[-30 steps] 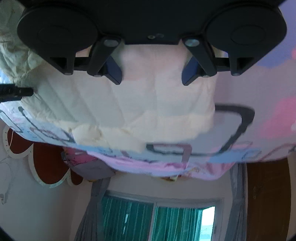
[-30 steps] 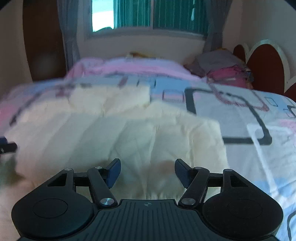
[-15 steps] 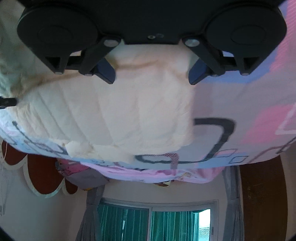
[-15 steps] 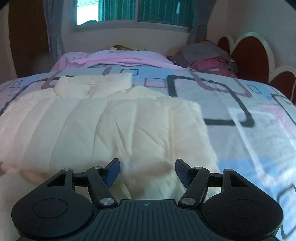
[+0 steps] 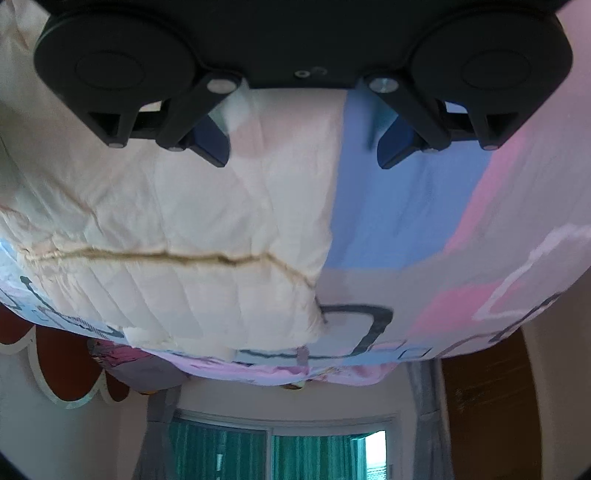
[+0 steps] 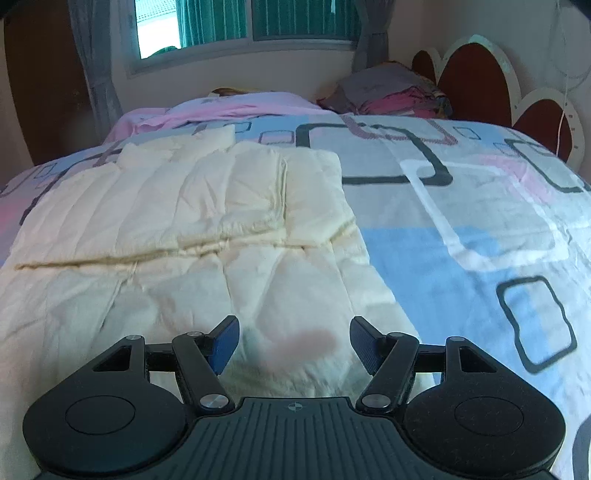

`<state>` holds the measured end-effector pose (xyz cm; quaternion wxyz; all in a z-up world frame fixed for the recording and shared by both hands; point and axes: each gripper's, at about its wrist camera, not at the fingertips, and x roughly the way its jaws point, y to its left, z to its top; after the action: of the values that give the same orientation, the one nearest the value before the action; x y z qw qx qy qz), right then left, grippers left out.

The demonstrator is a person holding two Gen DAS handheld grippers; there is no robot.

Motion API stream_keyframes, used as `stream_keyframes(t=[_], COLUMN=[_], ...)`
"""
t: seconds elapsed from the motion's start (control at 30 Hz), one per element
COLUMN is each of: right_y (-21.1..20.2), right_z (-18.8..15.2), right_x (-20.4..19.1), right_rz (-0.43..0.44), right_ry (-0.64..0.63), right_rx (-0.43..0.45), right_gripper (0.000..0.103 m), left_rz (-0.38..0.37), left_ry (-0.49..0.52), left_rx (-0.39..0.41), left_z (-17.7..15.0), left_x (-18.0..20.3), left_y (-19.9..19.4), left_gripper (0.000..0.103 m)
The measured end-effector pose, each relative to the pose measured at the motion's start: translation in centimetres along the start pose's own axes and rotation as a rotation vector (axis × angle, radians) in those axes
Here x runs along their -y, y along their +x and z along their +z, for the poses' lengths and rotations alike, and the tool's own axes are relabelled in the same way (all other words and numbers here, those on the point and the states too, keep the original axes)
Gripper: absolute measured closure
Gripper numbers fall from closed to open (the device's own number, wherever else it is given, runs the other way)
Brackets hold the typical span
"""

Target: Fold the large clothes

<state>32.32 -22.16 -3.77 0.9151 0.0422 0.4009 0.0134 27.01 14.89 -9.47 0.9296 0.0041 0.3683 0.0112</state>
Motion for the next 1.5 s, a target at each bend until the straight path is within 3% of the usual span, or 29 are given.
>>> stream_keyframes(t=[0.23,0.33,0.57,0.73,0.87,0.9,0.93,1.0,1.03,1.07,1.1,1.13,1.17,1.33,1.5], right_y=[-4.2,-6.1,-8.9,-7.7,-7.7,-7.5,-7.1,-6.4,-6.0,-5.6,-5.5,-5.7,-6.0,-9.3,-11.2], right_z=[-3.7,-5.4,-9.0,-11.8,-12.4,-12.3,-12.2,-11.8,-11.6,-11.4,-11.3,-11.2,-11.3,-9.8,-5.6], right_x=[4.4,6.6,10.1,12.5,13.2,13.5,13.6,13.5,13.3,13.1,12.9,12.8,12.7,13.8,13.7], right_rz=[0.038,0.075,0.154,0.304,0.373,0.414,0.442,0.467,0.475,0.487,0.495,0.502,0.507,0.586,0.631], right_ry=[0.089,0.148,0.233,0.377,0.412,0.43,0.444,0.431,0.413,0.409,0.405,0.398,0.399,0.451,0.452], right_rx=[0.006,0.015,-0.017,-0.109,-0.072,-0.071,-0.077,-0.087,-0.098,-0.12,-0.116,-0.104,-0.089,0.046,0.148], right_gripper=[0.037,0.013,0.013,0.017,0.019,0.021,0.031,0.041,0.063,0.078,0.081,0.086,0.089,0.091,0.091], left_rz=[0.019,0.014,-0.082,-0.171,-0.262,-0.294,-0.344,-0.412,-0.415,-0.401,-0.379,-0.38,-0.395,-0.44,-0.465], left_ry=[-0.048,-0.114,-0.313,-0.386,-0.427,-0.439,-0.456,-0.478,-0.455,-0.426,-0.417,-0.44,-0.485,-0.594,-0.633], left_rx=[-0.012,-0.031,-0.069,-0.063,-0.065,-0.065,-0.071,-0.094,-0.101,-0.108,-0.117,-0.107,-0.083,0.117,0.231], left_z=[-3.8,-5.4,-8.9,-10.2,-10.2,-10.2,-10.1,-9.7,-9.4,-9.1,-9.1,-9.2,-9.4,-9.3,-6.4], left_x=[0.4,-0.3,-2.8,-3.6,-4.2,-4.4,-4.7,-4.6,-4.1,-3.6,-3.2,-3.2,-3.4,-3.6,-3.8], left_y=[-4.2,-5.6,-8.0,-8.8,-8.1,-7.9,-7.5,-6.8,-6.6,-6.5,-6.2,-6.0,-6.1,-9.2,-10.8], left_gripper=[0.017,0.018,0.019,0.019,0.019,0.02,0.02,0.024,0.03,0.051,0.072,0.088,0.095,0.098,0.098])
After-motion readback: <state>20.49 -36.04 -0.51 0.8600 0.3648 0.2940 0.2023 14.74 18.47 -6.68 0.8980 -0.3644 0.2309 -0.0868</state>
